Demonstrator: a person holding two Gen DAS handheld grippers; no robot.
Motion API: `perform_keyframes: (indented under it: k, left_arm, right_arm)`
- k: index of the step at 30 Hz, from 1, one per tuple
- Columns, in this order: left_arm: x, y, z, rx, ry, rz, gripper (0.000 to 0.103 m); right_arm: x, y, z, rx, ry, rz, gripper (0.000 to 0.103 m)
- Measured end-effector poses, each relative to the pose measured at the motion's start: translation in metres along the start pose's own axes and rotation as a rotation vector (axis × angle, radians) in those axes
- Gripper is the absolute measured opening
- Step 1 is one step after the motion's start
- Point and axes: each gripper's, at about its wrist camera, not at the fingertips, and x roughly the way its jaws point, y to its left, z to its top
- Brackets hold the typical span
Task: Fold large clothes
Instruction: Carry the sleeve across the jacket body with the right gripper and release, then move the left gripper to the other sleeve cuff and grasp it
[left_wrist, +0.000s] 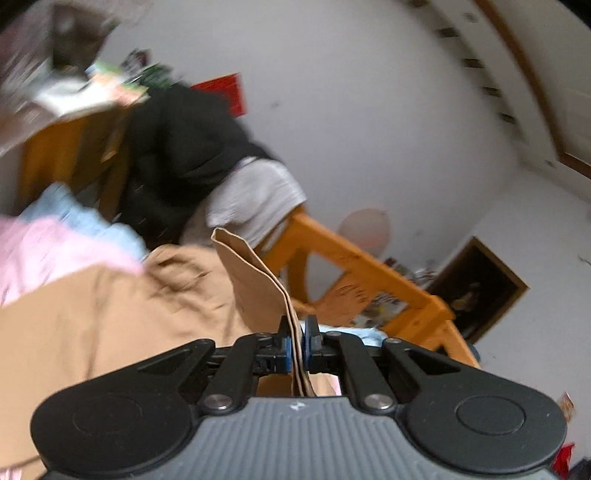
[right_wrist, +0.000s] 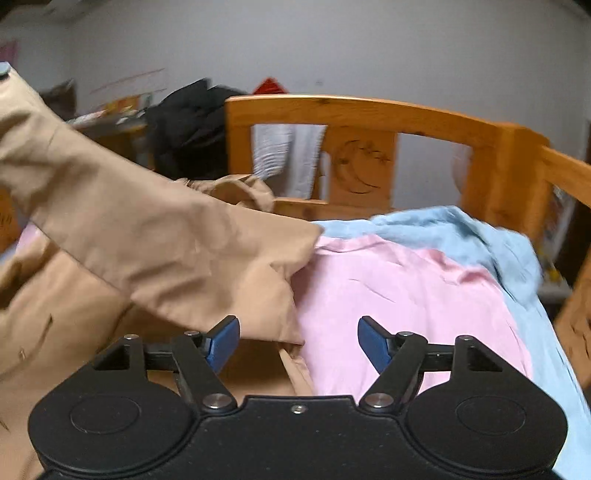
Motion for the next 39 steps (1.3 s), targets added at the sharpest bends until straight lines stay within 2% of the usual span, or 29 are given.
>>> perform_keyframes:
  k: [2, 6, 11, 13, 14, 15, 16, 18, 21, 24, 28, 31, 32, 33, 34, 35, 36, 39]
  left_arm:
    - [-0.002, 0.01, -0.003, 0.022, 0.018, 0.044, 0.005]
    - [-0.005, 0.021, -0.012, 0.061, 0.058, 0.117, 0.006]
    - [-0.003, 0.043, -0.031, 0.059, 0.111, 0.158, 0.006]
    - [0.003, 0.046, -0.037, 0.069, 0.129, 0.17, 0.006]
    - [0.005, 0.047, -0.04, 0.079, 0.141, 0.175, 0.006]
    - [0.007, 0.048, -0.042, 0.088, 0.152, 0.178, 0.006]
    - [0.009, 0.049, -0.046, 0.099, 0.158, 0.18, 0.006]
    - [0.018, 0.053, -0.054, 0.116, 0.179, 0.183, 0.006]
    - [0.044, 0.062, -0.077, 0.143, 0.255, 0.214, 0.005]
    - [0.079, 0.075, -0.105, 0.212, 0.315, 0.286, 0.005]
    - [0.12, 0.098, -0.136, 0.256, 0.397, 0.389, 0.006]
    - [0.128, 0.105, -0.14, 0.258, 0.406, 0.419, 0.015]
    - [0.127, 0.105, -0.138, 0.251, 0.399, 0.415, 0.026]
    - [0.125, 0.104, -0.135, 0.247, 0.394, 0.414, 0.045]
    - [0.123, 0.102, -0.133, 0.251, 0.376, 0.423, 0.052]
    - [0.122, 0.101, -0.131, 0.257, 0.359, 0.438, 0.059]
    - [0.121, 0.1, -0.129, 0.261, 0.349, 0.46, 0.062]
    - [0.116, 0.102, -0.129, 0.222, 0.336, 0.501, 0.063]
  right_arm:
    - [0.014, -0.01, 0.004, 0.052, -0.009, 0.014, 0.073]
    - [0.064, -0.033, 0.025, 0.236, 0.025, 0.057, 0.073]
    - [0.146, -0.047, 0.039, 0.491, 0.137, 0.15, 0.071]
    - [0.167, -0.043, 0.043, 0.537, 0.179, 0.193, 0.069]
    - [0.174, -0.038, 0.046, 0.513, 0.204, 0.183, 0.053]
    - [0.177, -0.031, 0.048, 0.469, 0.216, 0.166, 0.021]
    - [0.181, -0.026, 0.05, 0.42, 0.234, 0.165, 0.006]
    - [0.179, -0.023, 0.053, 0.373, 0.23, 0.136, 0.002]
    - [0.171, -0.038, 0.062, 0.317, 0.174, 0.079, 0.0]
    - [0.174, -0.053, 0.063, 0.273, 0.168, 0.038, 0.0]
    - [0.188, -0.045, 0.047, 0.173, 0.184, -0.031, 0.001]
    - [0.181, -0.041, 0.041, 0.162, 0.163, -0.088, 0.018]
    - [0.174, -0.04, 0.041, 0.156, 0.157, -0.09, 0.027]
    - [0.166, -0.037, 0.04, 0.131, 0.145, -0.084, 0.039]
    - [0.152, -0.032, 0.038, 0.086, 0.118, -0.066, 0.046]
    - [0.138, -0.026, 0.035, 0.032, 0.093, -0.051, 0.059]
    - [0.124, -0.018, 0.03, -0.022, 0.072, -0.035, 0.063]
    - [0.104, 0.006, 0.009, -0.177, 0.081, -0.016, 0.063]
